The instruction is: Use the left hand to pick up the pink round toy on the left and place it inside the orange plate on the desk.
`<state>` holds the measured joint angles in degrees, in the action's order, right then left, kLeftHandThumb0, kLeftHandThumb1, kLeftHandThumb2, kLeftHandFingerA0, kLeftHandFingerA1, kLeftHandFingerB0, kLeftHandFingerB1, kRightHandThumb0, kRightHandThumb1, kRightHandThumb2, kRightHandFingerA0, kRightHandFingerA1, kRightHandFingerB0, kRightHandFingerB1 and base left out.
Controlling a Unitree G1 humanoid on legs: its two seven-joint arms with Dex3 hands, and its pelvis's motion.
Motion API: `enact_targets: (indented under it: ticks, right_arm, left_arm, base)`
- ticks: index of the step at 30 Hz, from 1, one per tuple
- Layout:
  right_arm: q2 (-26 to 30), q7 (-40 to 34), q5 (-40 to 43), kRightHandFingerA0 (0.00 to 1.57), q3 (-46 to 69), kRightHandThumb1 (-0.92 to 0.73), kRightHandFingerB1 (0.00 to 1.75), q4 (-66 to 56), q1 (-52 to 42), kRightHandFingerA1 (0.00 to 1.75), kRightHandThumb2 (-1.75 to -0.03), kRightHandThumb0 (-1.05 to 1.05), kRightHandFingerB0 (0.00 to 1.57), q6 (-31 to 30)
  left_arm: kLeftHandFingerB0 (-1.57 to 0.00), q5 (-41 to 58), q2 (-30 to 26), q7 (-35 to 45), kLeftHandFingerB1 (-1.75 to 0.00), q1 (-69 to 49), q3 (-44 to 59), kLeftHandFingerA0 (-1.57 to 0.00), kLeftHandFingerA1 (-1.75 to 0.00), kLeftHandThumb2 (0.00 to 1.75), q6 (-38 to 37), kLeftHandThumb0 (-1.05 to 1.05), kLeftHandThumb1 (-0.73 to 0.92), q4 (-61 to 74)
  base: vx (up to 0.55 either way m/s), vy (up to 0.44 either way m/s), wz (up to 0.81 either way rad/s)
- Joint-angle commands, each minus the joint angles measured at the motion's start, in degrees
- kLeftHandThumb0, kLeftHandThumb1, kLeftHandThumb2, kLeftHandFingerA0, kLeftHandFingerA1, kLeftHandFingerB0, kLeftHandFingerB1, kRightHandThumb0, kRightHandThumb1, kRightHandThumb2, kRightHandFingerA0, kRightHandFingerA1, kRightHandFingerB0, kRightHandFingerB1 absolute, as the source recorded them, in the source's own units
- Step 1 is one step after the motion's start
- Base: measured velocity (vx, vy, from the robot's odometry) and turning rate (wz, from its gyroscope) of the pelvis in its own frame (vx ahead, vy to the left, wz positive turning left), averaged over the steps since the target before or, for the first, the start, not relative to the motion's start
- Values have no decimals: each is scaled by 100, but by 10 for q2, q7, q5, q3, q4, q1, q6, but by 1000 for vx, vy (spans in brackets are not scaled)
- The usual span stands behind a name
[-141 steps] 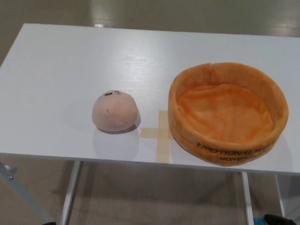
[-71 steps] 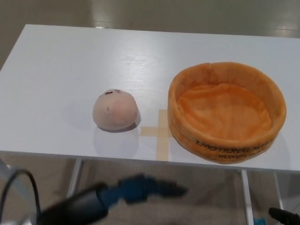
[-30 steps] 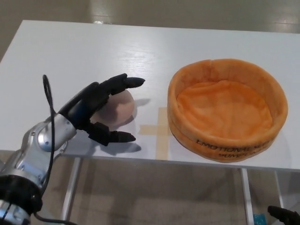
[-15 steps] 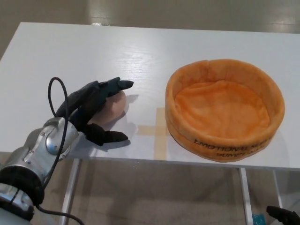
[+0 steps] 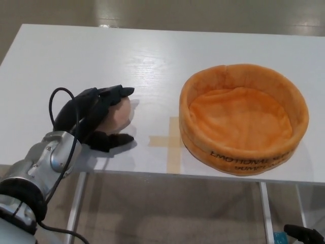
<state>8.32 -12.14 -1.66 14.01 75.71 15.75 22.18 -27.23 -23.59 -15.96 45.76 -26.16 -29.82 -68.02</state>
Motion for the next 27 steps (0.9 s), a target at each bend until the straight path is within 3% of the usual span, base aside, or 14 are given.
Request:
enact_targets:
  ticks: [1,7,10,16,17,22,23,25,26,27]
  right_arm:
    - [3,-1,0,48,-2,-27,103,1,0,110,-101,-14,41,-9]
    - [3,2,0,52,-2,-25,105,1,0,114,-105,-14,43,-4]
    - [2,4,6,66,2,-26,102,1,2,125,-102,-12,47,-8]
    - [3,9,8,65,4,-26,101,1,6,120,-100,-14,47,-12]
    - [3,7,7,73,4,-25,98,2,6,131,-102,-13,48,-14]
    - [5,12,7,65,4,-22,101,1,5,125,-105,-16,49,-11]
    - [5,13,8,74,6,-24,100,1,6,140,-103,-15,51,-12]
    - [5,13,10,74,8,-24,100,1,7,140,-103,-15,51,-14]
    - [5,13,10,63,8,-22,100,1,6,132,-105,-14,50,-13]
    - [5,13,9,63,8,-22,100,1,6,132,-105,-14,50,-12]
  left_arm:
    - [-79,-13,10,-25,-57,-23,10,-89,-157,69,21,-29,80,-24]
    - [-80,-24,13,-53,-59,-24,6,-87,-156,69,21,-27,80,-30]
    - [-81,-21,14,-53,-60,-25,8,-88,-154,68,16,-27,79,-32]
    - [-83,-13,15,-46,-64,-25,13,-86,-153,68,8,-29,79,-31]
    - [-83,-13,15,-48,-66,-25,14,-87,-153,68,4,-28,79,-31]
    - [-83,-10,14,-49,-69,-27,20,-84,-153,68,-8,-28,80,-22]
    - [-85,-5,14,-52,-70,-25,26,-87,-153,69,-19,-28,79,-17]
    - [-85,1,14,-54,-70,-23,33,-87,-153,69,-31,-28,79,-13]
    - [-81,2,12,-56,-74,-22,36,-85,-158,70,-37,-31,81,-8]
    - [-81,1,12,-56,-74,-21,37,-85,-158,70,-39,-31,81,-5]
  base:
    - [0,0,0]
    - [0,0,0]
    - [0,0,0]
    - [0,0,0]
    - [0,0,0]
    - [0,0,0]
    - [0,0,0]
    - [0,0,0]
    - [0,0,0]
    - [0,0,0]
